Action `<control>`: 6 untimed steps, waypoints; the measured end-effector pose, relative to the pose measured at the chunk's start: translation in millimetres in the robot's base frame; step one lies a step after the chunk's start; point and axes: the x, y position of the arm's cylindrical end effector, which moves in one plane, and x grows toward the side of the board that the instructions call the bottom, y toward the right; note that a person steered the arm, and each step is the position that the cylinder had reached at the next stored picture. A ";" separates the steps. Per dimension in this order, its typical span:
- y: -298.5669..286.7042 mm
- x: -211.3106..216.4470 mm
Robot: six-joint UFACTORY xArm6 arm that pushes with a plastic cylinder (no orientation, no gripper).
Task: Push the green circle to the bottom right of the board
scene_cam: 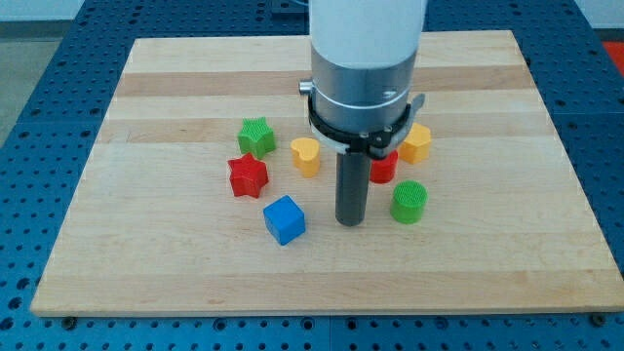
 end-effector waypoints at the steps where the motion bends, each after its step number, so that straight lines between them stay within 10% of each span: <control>1: 20.8 -13.4; 6: 129.3 17.3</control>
